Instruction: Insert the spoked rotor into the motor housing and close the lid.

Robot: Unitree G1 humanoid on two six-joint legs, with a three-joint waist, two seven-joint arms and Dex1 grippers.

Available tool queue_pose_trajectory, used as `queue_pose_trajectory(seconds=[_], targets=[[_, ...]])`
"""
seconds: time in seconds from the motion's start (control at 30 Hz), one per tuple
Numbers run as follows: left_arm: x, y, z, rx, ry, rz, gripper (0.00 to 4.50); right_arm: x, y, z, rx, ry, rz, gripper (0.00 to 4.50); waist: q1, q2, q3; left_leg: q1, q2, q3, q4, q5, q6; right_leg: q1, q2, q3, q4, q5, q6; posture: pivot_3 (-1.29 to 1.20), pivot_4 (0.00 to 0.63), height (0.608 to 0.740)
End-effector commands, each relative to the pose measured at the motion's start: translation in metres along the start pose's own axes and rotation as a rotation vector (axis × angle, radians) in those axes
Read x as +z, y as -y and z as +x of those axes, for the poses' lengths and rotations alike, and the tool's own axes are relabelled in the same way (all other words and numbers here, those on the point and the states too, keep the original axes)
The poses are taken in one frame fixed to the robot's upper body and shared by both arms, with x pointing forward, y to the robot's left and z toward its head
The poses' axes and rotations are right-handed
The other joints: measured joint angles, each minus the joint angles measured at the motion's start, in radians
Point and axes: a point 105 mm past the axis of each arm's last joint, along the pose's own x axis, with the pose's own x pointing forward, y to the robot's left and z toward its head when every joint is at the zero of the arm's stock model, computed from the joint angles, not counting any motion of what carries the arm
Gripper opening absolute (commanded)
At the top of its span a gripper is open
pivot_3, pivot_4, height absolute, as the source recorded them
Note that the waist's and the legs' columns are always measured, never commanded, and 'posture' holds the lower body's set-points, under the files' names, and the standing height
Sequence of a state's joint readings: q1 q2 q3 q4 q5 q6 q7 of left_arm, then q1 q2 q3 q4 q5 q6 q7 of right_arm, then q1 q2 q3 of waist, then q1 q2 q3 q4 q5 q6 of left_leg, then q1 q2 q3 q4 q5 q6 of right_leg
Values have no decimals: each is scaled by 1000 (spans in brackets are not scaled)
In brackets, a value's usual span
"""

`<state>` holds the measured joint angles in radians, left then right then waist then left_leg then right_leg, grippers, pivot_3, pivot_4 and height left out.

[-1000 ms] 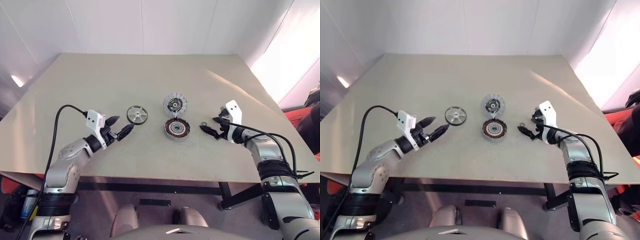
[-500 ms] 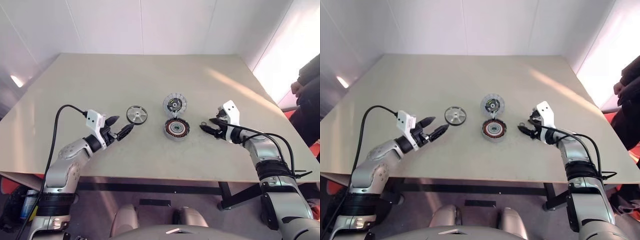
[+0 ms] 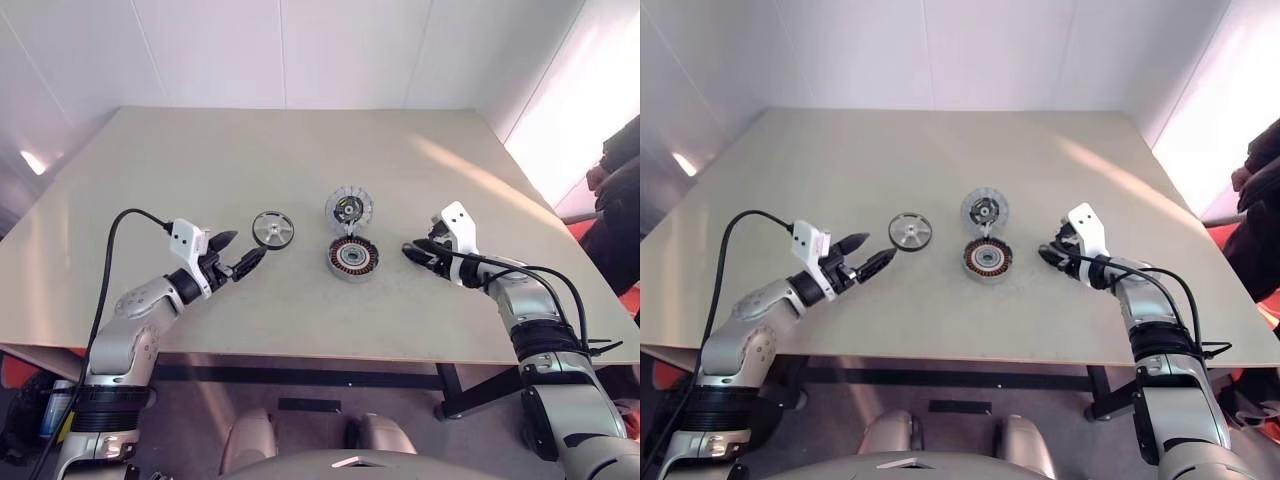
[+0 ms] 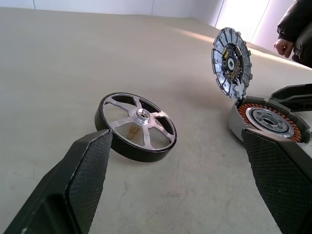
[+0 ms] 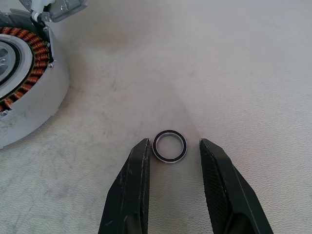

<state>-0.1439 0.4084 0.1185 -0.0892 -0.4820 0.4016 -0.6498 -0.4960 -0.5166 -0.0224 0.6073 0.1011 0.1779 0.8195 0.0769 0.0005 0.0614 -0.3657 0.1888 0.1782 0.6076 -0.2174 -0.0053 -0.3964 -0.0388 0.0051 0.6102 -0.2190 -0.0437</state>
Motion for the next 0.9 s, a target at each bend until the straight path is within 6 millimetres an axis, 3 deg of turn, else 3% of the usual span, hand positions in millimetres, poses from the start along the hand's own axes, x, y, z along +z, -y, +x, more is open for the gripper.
queue_pose_trajectory(seconds=[0.03, 0.13, 0.4, 0.53, 0.67, 0.8, 0.9], targets=[[15, -1, -1, -3, 42, 45, 4500, 5, 3, -1, -11, 10, -13, 1388, 0, 0, 0, 0, 0, 0, 0, 0, 0, 0, 0, 0, 0, 0, 0, 0, 0, 740], [15, 0, 0, -2, 42, 45, 4500, 5, 5, -1, -16, 9, -12, 651, -1, 0, 0, 0, 0, 0, 0, 0, 0, 1, -1, -1, 0, 0, 0, 0, 0, 740], [15, -2, 0, 2, 41, 47, 4500, 18, 4, -4, -7, 56, -8, 647, -2, 0, 0, 0, -1, -1, 0, 1, 1, 2, -2, -2, 0, 0, 0, 0, 0, 740], [15, -2, 0, 6, 39, 46, 4500, 54, -16, -11, 111, 166, -34, 647, -1, 1, 0, 0, 0, -1, 0, 1, 1, 1, -1, -2, 0, 0, 0, 0, 0, 740], [16, -3, 0, 7, 39, 44, 4500, 76, -35, -14, 173, 201, -69, 647, 0, 1, 0, -1, 0, -1, -1, 1, 2, 0, -1, -3, 0, 0, 0, 0, 0, 740], [17, -3, 1, 8, 44, 45, 4500, 85, -53, -9, 215, 201, -80, 647, 1, 1, 0, -1, -1, -2, -1, 2, 1, 1, -2, -3, 0, 0, 0, 0, 0, 740], [17, -3, 2, 14, 46, 48, 4500, 81, -66, 2, 241, 180, -73, 647, -1, 1, 0, 0, 0, -2, -1, 3, -2, 1, -2, -3, 0, 0, 0, 0, 0, 740]])
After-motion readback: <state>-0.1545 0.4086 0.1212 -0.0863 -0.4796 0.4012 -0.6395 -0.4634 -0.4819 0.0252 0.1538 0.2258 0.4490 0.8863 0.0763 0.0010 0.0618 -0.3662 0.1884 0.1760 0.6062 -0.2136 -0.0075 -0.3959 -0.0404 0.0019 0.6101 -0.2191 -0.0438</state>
